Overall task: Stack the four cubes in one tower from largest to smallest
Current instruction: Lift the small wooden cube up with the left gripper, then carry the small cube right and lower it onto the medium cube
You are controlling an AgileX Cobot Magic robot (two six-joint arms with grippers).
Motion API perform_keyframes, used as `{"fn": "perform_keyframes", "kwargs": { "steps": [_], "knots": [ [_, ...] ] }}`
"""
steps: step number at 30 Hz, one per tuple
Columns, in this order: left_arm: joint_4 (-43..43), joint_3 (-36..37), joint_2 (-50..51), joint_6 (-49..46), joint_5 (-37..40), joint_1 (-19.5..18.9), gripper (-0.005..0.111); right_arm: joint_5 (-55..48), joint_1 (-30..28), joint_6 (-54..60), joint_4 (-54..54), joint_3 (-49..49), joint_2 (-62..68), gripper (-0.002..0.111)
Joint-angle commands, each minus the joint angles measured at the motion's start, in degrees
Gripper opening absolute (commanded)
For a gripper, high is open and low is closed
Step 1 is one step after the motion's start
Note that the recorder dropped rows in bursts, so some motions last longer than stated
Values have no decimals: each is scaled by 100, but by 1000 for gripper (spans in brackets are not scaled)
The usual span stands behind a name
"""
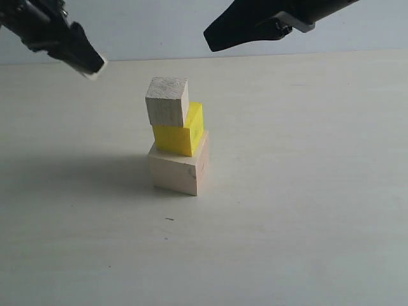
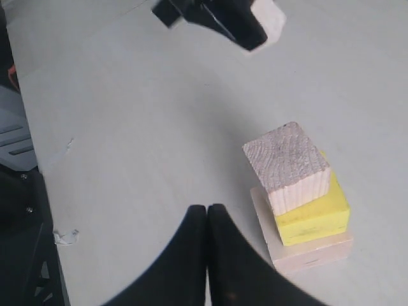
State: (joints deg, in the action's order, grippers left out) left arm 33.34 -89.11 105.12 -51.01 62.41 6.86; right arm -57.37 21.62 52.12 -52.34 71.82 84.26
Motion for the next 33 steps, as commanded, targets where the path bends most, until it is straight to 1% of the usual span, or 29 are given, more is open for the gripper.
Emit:
{"fn": "perform_keyframes", "kwargs": {
  "steps": [1, 2, 3, 4, 5, 6, 8, 12, 15, 17, 23, 27, 30, 33],
  "knots": [
    [2602, 202, -391, -2201, 755, -798, 0, -101, -24, 13, 124, -6, -55, 0],
    [3317, 460, -454, -2713, 755, -969, 0, 36, -24, -2, 287, -6, -67, 0],
    [3573, 654, -512, -2956, 755, -1027, 0, 160, -24, -138, 429, -6, -82, 0],
    [3756, 1075, -537, -3398, 755, -1041, 0, 506, -24, -301, 692, -6, -146, 0],
    [3876, 1306, -537, -3644, 755, -1028, 0, 720, -24, -365, 818, -6, -182, 0],
    [4299, 1753, -537, -4158, 755, -1014, 0, 1141, -24, -378, 909, -6, -282, 0],
    [4828, 2145, -537, -4746, 755, -1014, 0, 1582, -24, -378, 909, -6, -414, 0],
    [5316, 2661, -537, -5530, 755, -968, 0, 2663, -33, -408, 948, -291, -704, 0],
    [5506, 2697, -537, -5636, 755, -854, 0, 3290, -107, -567, 959, -676, -934, 0],
    [5597, 2697, -537, -5796, 755, -759, 0, 3431, -183, -624, 995, -934, -1040, 0],
    [5678, 2697, -537, -5956, 755, -312, 0, 3465, -360, -957, 995, -1479, -1067, 0],
    [5678, 2697, -537, -6094, 755, 8, 0, 3455, -360, -1040, 995, -1695, -1020, 0],
    [5678, 2697, -537, -6131, 755, 107, 0, 3379, -360, -1040, 995, -1782, -1020, 0],
    [5678, 2697, -537, -6269, 755, 120, 0, 3324, -360, -1040, 995, -1820, -1020, 0]
  ]
}}
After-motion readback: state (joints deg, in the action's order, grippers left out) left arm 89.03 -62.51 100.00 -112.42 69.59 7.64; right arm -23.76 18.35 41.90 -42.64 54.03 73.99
